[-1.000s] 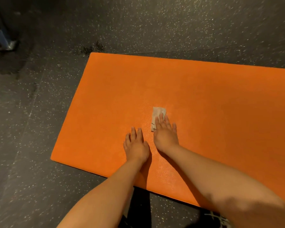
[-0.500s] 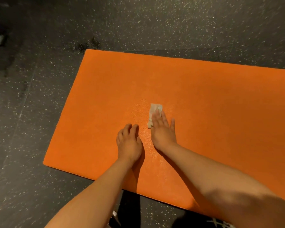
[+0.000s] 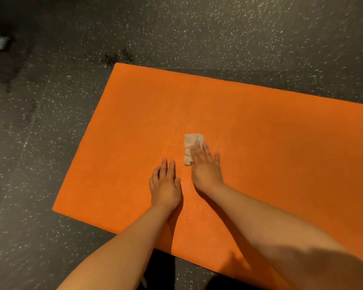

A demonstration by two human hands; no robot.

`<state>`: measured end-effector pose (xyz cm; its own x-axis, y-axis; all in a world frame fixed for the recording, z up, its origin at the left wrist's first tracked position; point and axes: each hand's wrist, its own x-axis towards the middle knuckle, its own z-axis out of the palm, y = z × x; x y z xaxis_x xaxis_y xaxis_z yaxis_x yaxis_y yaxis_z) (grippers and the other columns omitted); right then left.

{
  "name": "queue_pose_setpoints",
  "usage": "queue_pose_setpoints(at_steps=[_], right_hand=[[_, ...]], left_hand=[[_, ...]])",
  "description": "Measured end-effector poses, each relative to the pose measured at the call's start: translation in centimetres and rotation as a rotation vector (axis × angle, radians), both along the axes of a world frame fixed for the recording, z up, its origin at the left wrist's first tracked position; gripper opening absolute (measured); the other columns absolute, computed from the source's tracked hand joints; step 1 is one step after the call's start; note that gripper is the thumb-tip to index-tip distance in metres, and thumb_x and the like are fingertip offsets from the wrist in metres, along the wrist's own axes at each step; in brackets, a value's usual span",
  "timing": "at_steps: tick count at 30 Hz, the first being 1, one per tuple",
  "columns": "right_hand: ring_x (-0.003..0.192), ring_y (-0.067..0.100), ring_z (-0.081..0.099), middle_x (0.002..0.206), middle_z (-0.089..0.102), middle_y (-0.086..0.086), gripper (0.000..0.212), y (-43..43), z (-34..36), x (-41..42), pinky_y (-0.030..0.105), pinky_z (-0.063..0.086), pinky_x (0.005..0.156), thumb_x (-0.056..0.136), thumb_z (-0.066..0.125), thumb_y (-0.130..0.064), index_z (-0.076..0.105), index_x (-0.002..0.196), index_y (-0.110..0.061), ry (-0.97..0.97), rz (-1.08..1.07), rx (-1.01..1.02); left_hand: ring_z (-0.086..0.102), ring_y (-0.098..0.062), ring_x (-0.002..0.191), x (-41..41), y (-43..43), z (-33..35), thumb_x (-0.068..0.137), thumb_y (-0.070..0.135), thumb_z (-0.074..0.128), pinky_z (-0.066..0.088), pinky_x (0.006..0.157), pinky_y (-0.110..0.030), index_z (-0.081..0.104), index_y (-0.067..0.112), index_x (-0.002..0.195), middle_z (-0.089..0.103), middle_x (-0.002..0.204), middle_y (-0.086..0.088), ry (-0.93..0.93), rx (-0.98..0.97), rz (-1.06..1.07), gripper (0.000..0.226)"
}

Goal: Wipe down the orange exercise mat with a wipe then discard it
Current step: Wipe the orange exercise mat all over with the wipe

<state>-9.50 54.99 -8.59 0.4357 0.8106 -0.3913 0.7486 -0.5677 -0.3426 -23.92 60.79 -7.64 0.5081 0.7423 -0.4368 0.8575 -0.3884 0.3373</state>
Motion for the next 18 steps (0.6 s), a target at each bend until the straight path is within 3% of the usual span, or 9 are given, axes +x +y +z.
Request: queue_pose_setpoints(at_steps=[3,6,8,11,13,18], right_hand=[[0.155,0.016,-0.018,0.169,-0.016,-0.008,0.064,-0.5,0.2,-2.3,0.054,-0.009,0.124,0.108,0.033,-0.023,0.000,0.163,-0.026,0.055,0.250,0.034],[0.154,0.016,-0.018,0.168,-0.013,-0.013,0.061,-1.3,-0.2,-1.0,0.056,-0.012,0.122,0.109,0.031,-0.027,0.001,0.163,-0.030,0.023,0.323,0.046],[0.154,0.018,-0.019,0.168,-0.015,-0.011,0.061,-1.7,-0.4,0.6,0.058,-0.010,0.122,0.109,0.030,-0.028,0.001,0.163,-0.029,-0.039,0.234,0.018],[0.155,0.023,-0.018,0.168,-0.018,-0.007,0.065,-1.8,-0.2,2.0,0.059,-0.009,0.121,0.107,0.032,-0.023,-0.002,0.163,-0.025,-0.060,-0.070,-0.028],[0.154,0.023,-0.020,0.168,-0.019,-0.004,0.068,-1.3,0.1,1.4,0.058,-0.010,0.121,0.106,0.034,-0.021,-0.004,0.162,-0.024,-0.042,-0.106,-0.032],[0.154,0.016,-0.021,0.170,-0.012,-0.006,0.064,0.4,-0.6,-0.6,0.053,-0.013,0.122,0.107,0.034,-0.023,0.004,0.163,-0.026,0.007,0.325,0.093]], left_hand=[[0.005,-0.026,0.151,0.3,0.0,0.3,0.105,0.027,0.040,0.008,0.123,-0.047,0.019,0.028,0.159,-0.001,0.169,0.005,-0.032,-0.019,0.038,0.059],[0.005,-0.026,0.151,0.3,-0.1,0.5,0.105,0.027,0.041,0.009,0.123,-0.046,0.020,0.028,0.159,0.000,0.169,0.003,-0.032,-0.018,0.027,0.058],[0.003,-0.026,0.151,0.2,0.0,0.6,0.105,0.029,0.041,0.009,0.123,-0.046,0.018,0.029,0.159,-0.001,0.169,0.004,-0.022,-0.013,0.014,0.059],[0.003,-0.026,0.151,0.0,0.3,0.7,0.104,0.030,0.043,0.009,0.123,-0.047,0.018,0.030,0.159,0.000,0.168,0.005,-0.015,-0.028,0.016,0.061],[0.008,-0.027,0.150,0.1,0.4,0.7,0.102,0.030,0.046,0.011,0.122,-0.047,0.021,0.030,0.158,0.006,0.168,0.003,-0.013,-0.016,0.026,0.061],[0.023,-0.030,0.142,2.2,2.1,0.3,0.099,0.020,0.047,0.017,0.117,-0.046,0.037,0.025,0.153,0.028,0.161,-0.004,-0.118,0.092,0.119,0.055]])
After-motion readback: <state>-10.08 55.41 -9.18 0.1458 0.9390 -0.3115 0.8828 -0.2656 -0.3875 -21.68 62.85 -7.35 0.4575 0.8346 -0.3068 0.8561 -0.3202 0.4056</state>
